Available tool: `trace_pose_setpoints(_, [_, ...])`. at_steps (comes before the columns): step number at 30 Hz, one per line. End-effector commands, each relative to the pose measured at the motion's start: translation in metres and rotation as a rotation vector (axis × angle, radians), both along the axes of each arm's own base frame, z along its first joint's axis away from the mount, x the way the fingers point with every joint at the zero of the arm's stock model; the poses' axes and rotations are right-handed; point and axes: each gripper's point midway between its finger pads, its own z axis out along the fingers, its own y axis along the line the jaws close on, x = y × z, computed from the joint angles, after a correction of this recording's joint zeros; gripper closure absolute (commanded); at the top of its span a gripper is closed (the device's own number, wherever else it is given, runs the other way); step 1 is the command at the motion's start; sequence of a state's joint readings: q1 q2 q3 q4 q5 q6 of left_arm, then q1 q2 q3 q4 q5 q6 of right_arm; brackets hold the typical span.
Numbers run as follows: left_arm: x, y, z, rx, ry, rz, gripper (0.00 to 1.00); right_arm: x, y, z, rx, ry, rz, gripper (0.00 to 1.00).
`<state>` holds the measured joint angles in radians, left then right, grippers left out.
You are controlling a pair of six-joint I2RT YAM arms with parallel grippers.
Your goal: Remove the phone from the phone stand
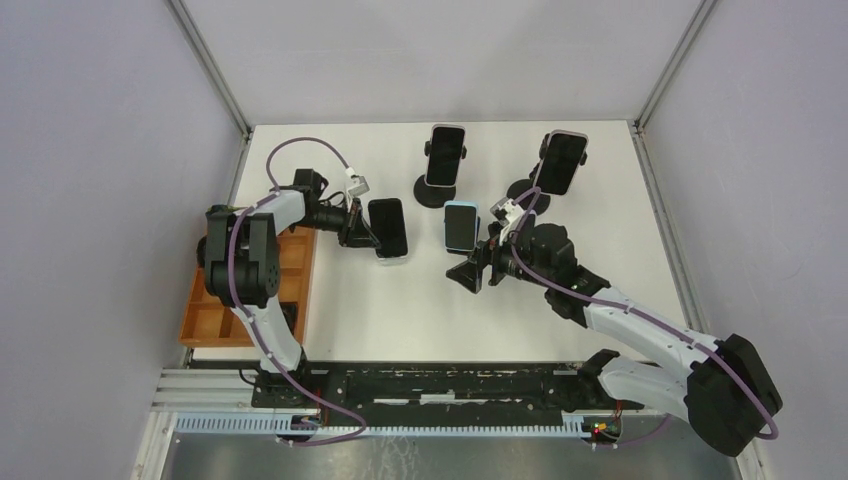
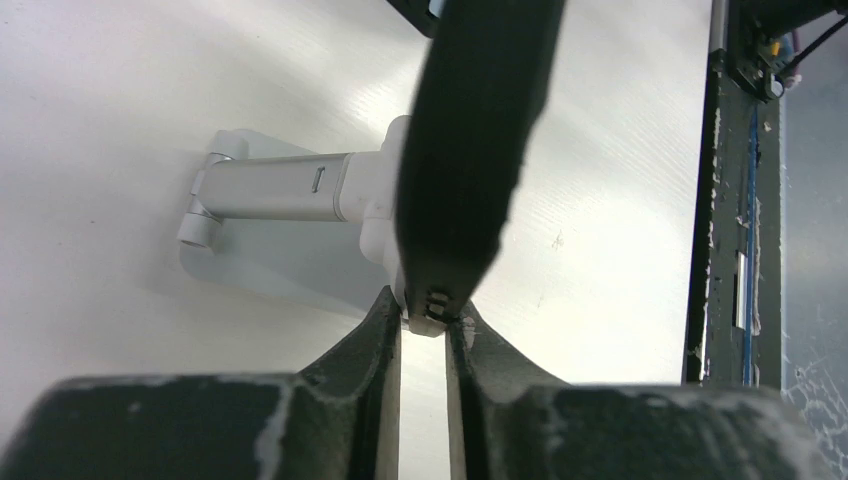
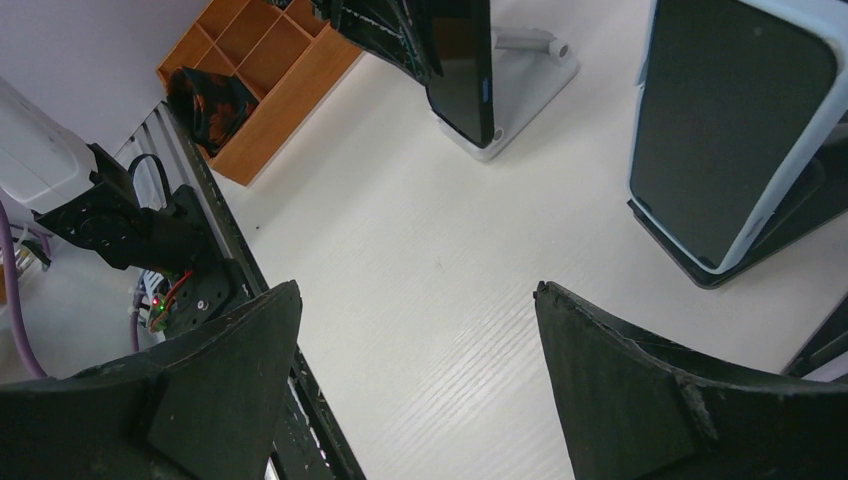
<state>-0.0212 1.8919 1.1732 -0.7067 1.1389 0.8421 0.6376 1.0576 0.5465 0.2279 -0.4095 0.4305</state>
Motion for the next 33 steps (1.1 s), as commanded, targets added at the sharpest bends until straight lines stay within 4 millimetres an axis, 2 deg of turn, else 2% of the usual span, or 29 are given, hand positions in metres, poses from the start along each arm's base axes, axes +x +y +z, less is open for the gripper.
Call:
trace_pose_setpoints(1, [0.013,-0.005,0.009,0.025,-0.067,0.047,0.84,-0.002,0.009,0.002,0.053,-0.012,0.026,0.08])
trace_pose_setpoints(5, [0.009,-0.005,0.023,0.032,-0.068,0.061,0.97,-0.002,0.015,-0.006,0.059,0.006,0.042,0.08])
trace_pose_setpoints(14, [-0.064,-0.006,0.063,-0.016,0.006,-0.131,0.98,0.004,0.044,-0.016,0.082,0.034,0.131,0.09])
trace_pose_setpoints(20, [-0.101,-0.008,0.097,-0.084,0.034,-0.198,0.98,0.005,0.081,-0.002,0.111,0.016,0.21,0.13])
trace_pose_setpoints(27, [-0.115,-0.015,0.128,-0.136,-0.004,-0.176,0.98,-0.004,0.123,0.024,0.205,0.006,0.29,0.18])
trace_pose_setpoints(33, [-0.122,-0.017,0.142,-0.15,-0.008,-0.16,0.98,-0.012,0.142,0.049,0.315,0.011,0.323,0.3])
